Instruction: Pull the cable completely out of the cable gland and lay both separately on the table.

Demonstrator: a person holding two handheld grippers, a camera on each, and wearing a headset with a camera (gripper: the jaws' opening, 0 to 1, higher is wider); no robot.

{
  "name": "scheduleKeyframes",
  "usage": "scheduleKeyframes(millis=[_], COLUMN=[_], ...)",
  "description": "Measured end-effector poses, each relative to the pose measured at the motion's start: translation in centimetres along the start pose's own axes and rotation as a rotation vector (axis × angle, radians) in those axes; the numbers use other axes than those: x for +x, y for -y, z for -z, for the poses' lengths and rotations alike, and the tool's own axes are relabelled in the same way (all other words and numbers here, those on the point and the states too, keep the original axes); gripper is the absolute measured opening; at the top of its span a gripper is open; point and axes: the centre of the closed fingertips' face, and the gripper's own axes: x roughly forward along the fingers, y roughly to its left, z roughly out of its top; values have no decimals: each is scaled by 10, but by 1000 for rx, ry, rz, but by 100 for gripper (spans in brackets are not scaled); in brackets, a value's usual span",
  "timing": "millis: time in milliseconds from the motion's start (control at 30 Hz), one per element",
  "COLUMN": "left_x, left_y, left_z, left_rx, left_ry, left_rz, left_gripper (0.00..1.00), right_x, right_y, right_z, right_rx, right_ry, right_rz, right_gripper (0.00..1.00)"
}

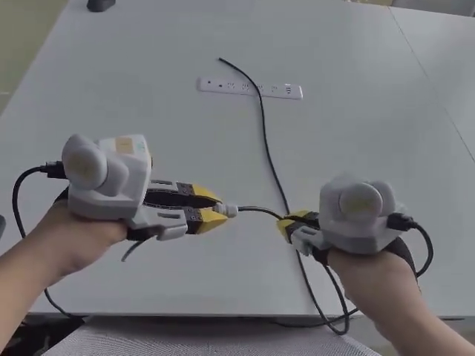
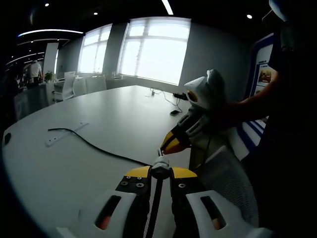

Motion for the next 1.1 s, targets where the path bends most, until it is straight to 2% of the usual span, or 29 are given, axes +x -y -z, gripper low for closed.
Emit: scheduleKeyframes(millis=[233,333,600,667,700,867,1100], left_x=[2,3,1,0,0,-2,-3], left_y=[7,7,6,6,6,5,4], left_z=[0,1,0,-1,-1,1,0], left_rx=[1,3,-1,-5,-10,-8,-11], left_ry=[0,-4,-4,0,-2,-8,-7], left_rz=[6,6,-2,-2,0,-4,-4], left_gripper=[15,15,15,15,15,15,15], right_x=[5,6,4,3,2,-1,-9], right_y=[14,14,12,13,13,12,11], right_z=[13,15,12,6,9,8,-3], right_rx=[78,102,38,-11,-27,-34,-34], right_ry=[-28,-36,-15,28,20,32,71], right_rz=[26,27,27,33,37,37,29], right_gripper=[1,1,2,2,3,4,8])
